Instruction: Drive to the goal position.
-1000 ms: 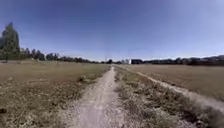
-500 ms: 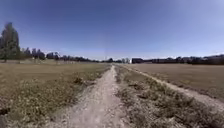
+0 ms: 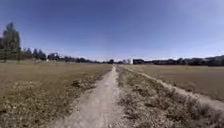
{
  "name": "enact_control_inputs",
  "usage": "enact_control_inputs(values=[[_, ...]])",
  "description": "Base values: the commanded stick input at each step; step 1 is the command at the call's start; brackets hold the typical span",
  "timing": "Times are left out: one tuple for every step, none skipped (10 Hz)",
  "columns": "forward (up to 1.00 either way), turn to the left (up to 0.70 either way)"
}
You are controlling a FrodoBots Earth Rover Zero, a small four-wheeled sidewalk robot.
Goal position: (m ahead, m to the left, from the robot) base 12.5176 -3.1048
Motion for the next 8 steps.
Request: enact_control_inputs(values=[[0.70,0.00],[0.70,0.00],[0.70,0.00],[0.70,0.00],[0.70,0.00],[0.70,0.00],[0.70,0.00],[0.70,0.00]])
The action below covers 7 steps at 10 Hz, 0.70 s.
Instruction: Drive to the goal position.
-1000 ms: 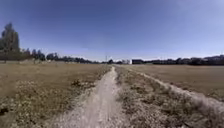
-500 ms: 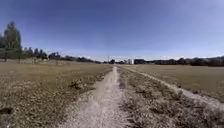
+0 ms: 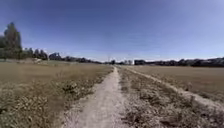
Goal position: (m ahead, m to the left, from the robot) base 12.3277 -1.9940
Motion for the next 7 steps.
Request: enact_control_inputs(values=[[0.70,0.00],[0.70,0.00],[0.70,0.00],[0.70,0.00],[0.70,0.00],[0.70,0.00],[0.70,0.00]])
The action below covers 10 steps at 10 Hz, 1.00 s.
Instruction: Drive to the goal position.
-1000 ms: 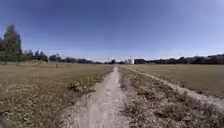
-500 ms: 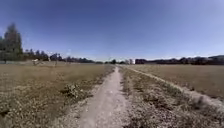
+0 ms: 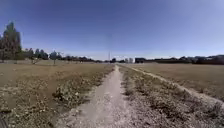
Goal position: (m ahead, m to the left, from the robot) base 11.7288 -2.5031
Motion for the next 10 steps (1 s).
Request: enact_control_inputs(values=[[0.70,0.00],[0.70,0.00],[0.70,0.00],[0.70,0.00],[0.70,0.00],[0.70,0.00],[0.70,0.00],[0.70,0.00],[0.70,0.00],[0.70,0.00]])
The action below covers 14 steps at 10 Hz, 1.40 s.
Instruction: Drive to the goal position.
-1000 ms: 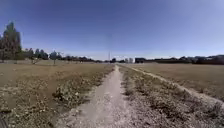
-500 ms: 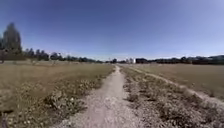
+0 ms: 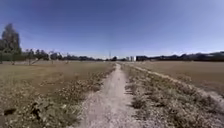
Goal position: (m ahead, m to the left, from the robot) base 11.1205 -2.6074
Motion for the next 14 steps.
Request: enact_control_inputs(values=[[0.70,0.00],[0.70,0.00],[0.70,0.00],[0.70,-0.07],[0.70,-0.35],[0.70,-0.35],[0.70,-0.07],[0.70,0.00],[0.70,0.00],[0.70,-0.01],[0.70,-0.10],[0.70,-0.20],[0.70,-0.30],[0.70,-0.17]])
